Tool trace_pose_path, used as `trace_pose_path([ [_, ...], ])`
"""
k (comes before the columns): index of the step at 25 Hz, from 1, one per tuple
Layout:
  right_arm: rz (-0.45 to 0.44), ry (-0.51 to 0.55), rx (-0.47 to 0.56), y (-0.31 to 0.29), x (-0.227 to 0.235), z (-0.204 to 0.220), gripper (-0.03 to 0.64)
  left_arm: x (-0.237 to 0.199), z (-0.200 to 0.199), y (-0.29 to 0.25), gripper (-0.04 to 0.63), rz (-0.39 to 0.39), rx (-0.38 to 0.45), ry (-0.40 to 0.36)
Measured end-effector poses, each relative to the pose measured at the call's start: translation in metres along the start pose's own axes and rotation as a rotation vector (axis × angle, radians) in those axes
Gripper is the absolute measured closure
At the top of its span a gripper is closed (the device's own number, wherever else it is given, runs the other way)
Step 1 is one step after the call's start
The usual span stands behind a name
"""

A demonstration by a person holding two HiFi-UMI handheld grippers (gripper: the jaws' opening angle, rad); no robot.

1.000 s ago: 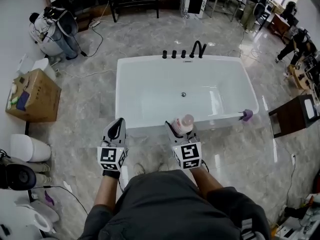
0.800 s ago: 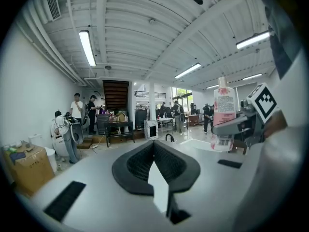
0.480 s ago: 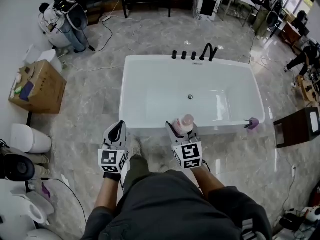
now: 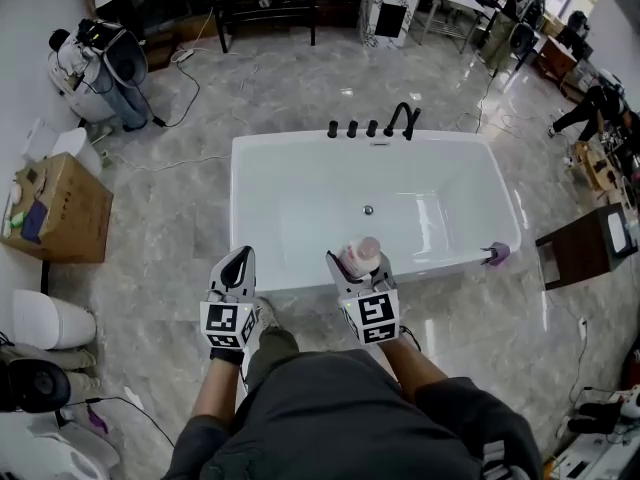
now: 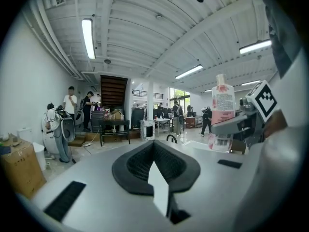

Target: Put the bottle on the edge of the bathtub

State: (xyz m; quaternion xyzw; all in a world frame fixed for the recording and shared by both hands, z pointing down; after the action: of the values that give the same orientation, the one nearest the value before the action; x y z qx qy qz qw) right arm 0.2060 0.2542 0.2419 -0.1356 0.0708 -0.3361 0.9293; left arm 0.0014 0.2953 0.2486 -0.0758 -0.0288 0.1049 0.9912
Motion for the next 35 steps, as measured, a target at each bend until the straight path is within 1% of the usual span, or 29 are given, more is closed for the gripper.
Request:
trace_pose_path([
  [4,0.032,-0.015,-0.018,-0.037,0.010,-0.010,0.388,-0.032,-0.008,-0.038,0.597,0.030,0.000,0.001],
  [10,0.072,-0.028,-0.032,-0.116,0.007,-0.036,0.388,-0.105,-0.010,-0.093,0.595,0.063,-0.017,0.013],
  [15,0.105,-0.042,-0.043,-0.170,0.005,-0.049,0.388,-0.145,-0.011,-0.131,0.597,0.108,-0.026,0.014],
  [20,0.131,-0.035,-0.034,-0.226,0.003,-0.051,0.388,-0.179,0.001,-0.166,0.597,0.132,-0.019,0.014],
  [24,0.127,-0.036,-0.035,-0.269,0.004,-0.054,0.388,-0.200,0.013,-0.194,0.597,0.128,-0.031,0.001],
  [28,0.111,-0.022,-0.024,-0.312,0.019,-0.054,0.388,-0.212,0.020,-0.223,0.597,0.102,-0.028,0.004],
  [31,0.100,-0.017,-0.020,-0.347,0.033,-0.046,0.388,-0.217,0.030,-0.245,0.597,0.087,-0.026,-0.011],
  [35,0.080,-0.015,-0.029,-0.394,0.050,-0.032,0.388,-0.230,0.047,-0.277,0.597,0.060,-0.050,-0.017],
])
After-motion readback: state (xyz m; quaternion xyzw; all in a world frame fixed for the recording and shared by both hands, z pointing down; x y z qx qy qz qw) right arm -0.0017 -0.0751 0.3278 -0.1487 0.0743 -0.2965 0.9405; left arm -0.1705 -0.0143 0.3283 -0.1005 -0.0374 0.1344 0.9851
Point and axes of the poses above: the fingertips, and each gripper's own axes: y backward along the fingers, x to its right, z out of its underside, the point moved 3 cm from there along y, backward along the fingers, and after that the axes turned 3 degrees about -y, right-handed, at the moved point
